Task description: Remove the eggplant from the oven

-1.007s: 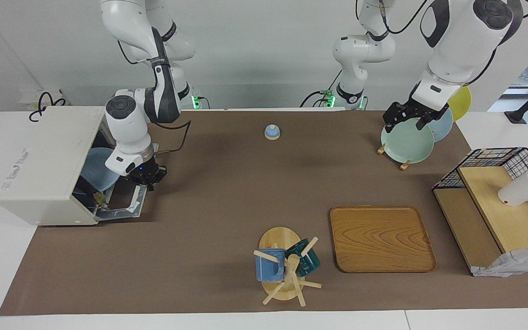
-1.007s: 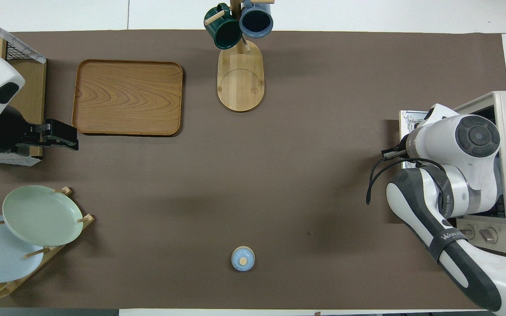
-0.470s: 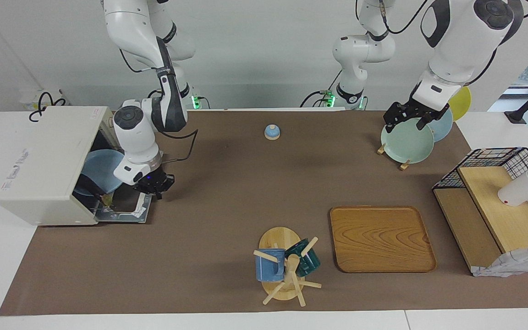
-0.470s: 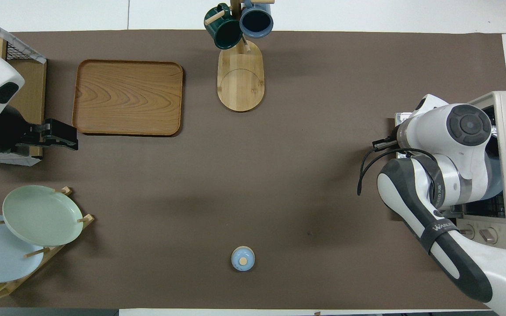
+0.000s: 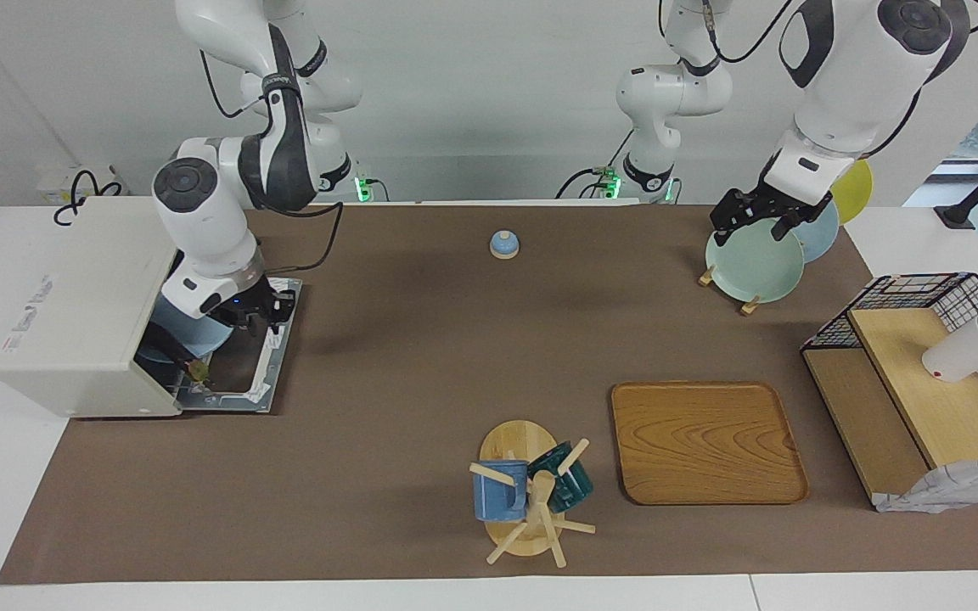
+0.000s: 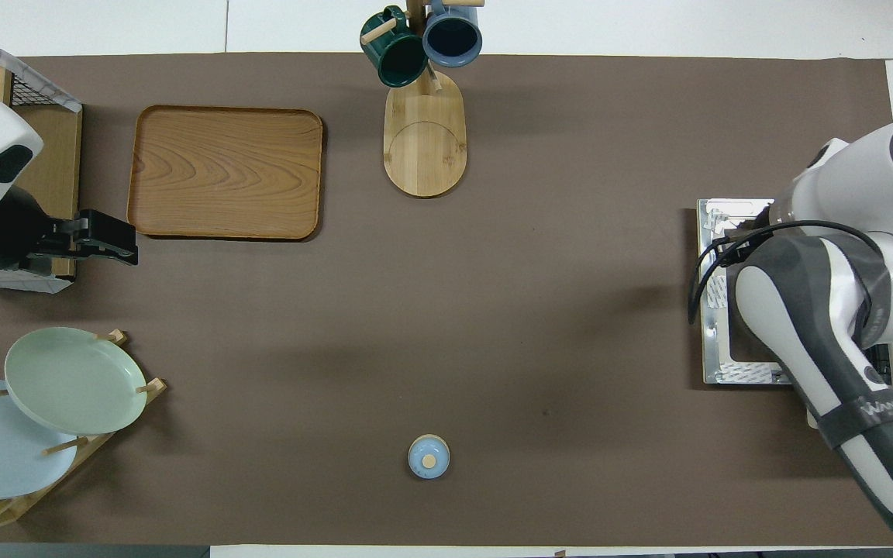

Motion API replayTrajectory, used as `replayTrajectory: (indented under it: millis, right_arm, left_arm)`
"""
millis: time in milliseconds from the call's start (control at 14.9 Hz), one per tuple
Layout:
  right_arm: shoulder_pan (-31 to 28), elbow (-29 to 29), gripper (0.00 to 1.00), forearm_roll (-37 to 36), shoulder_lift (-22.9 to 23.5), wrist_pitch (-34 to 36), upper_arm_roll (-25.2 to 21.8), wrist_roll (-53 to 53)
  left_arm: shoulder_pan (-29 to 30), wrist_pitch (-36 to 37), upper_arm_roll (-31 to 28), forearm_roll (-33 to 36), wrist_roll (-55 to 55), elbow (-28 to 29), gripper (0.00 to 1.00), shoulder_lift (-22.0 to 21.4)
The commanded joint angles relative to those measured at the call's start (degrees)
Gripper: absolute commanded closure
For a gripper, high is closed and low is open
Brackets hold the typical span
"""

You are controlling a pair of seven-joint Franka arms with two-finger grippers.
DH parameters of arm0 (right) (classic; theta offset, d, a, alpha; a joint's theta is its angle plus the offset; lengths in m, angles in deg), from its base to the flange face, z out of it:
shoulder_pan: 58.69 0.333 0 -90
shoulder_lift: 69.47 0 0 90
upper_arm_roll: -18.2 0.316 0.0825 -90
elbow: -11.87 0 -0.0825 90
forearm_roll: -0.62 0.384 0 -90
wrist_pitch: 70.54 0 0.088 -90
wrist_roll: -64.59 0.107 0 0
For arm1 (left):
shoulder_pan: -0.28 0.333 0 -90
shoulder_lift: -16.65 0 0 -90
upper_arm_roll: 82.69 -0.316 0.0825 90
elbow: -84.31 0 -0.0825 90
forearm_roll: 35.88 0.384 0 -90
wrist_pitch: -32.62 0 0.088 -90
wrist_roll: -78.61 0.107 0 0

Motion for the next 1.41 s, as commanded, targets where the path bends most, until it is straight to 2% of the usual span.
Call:
replayTrajectory:
  millis: [0,269,403,470,537,604,873,1007,1142,1209,1343]
  right_arm:
    - [-2.95,1.54,0.53,0.32,-0.56,0.22,0.34,-0.16]
    - [-5.23,8.04,0.53,0.32,-2.67,-4.42,0.34,-4.98]
    - [-6.64,10.24,0.59,0.32,-3.11,-7.5,0.34,-7.98]
    - [-6.82,10.51,0.69,0.32,-3.11,-8.21,0.34,-8.16]
    - [-6.74,10.6,0.88,0.32,-3.2,-8.13,0.34,-8.08]
    - [-6.74,10.6,1.0,0.32,-3.2,-8.22,0.34,-8.16]
    - [-4.98,9.38,1.0,-4.07,-3.03,-6.47,0.69,-8.34]
    - [-2.09,7.28,1.0,-4.25,-2.59,-4.89,0.78,-7.73]
    - [3.69,6.04,1.0,-6.52,-2.23,-4.88,0.78,-5.89]
    - [6.07,5.68,1.0,-10.19,-2.23,-4.79,0.87,-3.53]
    - [10.47,4.37,1.0,-11.9,-2.15,-3.13,0.96,3.05]
  left_arm:
    - [0.55,-0.94,0.13,-0.65,-0.5,1.59,0.0,-1.65]
    - [0.55,-1.02,0.13,-0.65,-0.5,1.59,0.0,-1.65]
    - [0.55,-0.94,0.13,-0.65,-0.5,1.58,0.0,-1.65]
    - [0.55,-0.94,0.13,-0.65,-0.33,1.5,0.0,-1.65]
    - [0.55,-1.02,0.13,-0.65,-0.32,1.5,0.0,-1.56]
    - [0.55,-1.03,0.13,-0.65,-0.32,1.5,0.0,-1.56]
    - [0.55,-1.03,0.13,-0.47,-0.32,1.5,0.0,-1.56]
    - [0.55,-1.11,0.05,-0.38,-0.24,1.5,0.0,-1.56]
    - [0.55,-1.46,0.04,-0.3,-0.15,1.5,0.0,-1.56]
    - [0.55,-1.46,0.04,-0.21,-0.15,1.41,0.0,-1.48]
    - [0.64,-1.55,0.04,-0.21,-0.15,1.41,0.0,-1.48]
